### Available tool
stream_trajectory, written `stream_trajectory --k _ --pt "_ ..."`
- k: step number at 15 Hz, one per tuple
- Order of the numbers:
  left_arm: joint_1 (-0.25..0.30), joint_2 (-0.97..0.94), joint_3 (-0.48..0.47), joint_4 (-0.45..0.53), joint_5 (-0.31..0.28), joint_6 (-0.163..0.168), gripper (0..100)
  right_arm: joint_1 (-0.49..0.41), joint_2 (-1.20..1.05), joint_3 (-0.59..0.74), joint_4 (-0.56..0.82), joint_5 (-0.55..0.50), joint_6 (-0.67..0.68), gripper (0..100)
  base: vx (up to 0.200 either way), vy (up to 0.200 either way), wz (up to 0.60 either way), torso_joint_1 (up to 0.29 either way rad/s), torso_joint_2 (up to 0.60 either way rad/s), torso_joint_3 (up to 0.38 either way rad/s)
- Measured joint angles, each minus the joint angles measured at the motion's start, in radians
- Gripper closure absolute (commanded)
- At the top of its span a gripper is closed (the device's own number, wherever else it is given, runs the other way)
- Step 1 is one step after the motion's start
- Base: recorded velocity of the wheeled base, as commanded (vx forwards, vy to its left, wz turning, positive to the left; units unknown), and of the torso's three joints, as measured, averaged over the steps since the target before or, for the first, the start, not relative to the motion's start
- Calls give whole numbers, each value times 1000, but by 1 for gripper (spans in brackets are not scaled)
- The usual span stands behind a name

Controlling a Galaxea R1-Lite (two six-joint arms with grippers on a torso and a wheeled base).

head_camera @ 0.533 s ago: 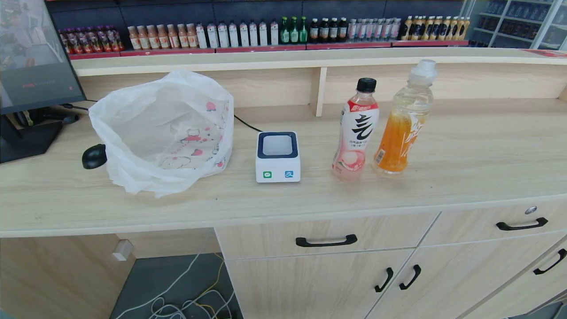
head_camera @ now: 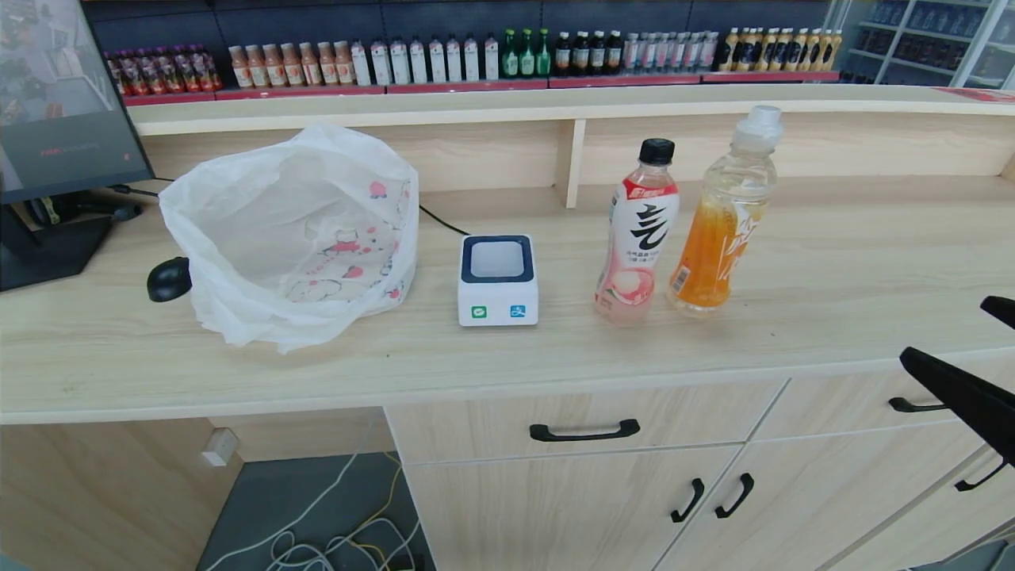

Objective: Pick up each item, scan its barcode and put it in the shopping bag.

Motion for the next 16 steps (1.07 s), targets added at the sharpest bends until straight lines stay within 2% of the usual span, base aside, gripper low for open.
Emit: stream_trajectory --k 2,4,7,12,16 --pt "-1 0 0 0 0 0 0 34 84 6 -95 -15 -2 0 0 0 0 0 0 0" --pt "-1 0 0 0 0 0 0 101 166 6 -174 -107 0 0 0 0 0 0 0 0" --pt "0 0 0 0 0 0 0 214 256 -10 -206 -256 0 0 0 0 0 0 0 0" --pt "-1 0 0 0 0 0 0 287 377 -89 -215 -413 2 0 0 0 0 0 0 0" --pt "0 0 0 0 0 0 0 329 515 -218 -311 -537 2 0 0 0 0 0 0 0"
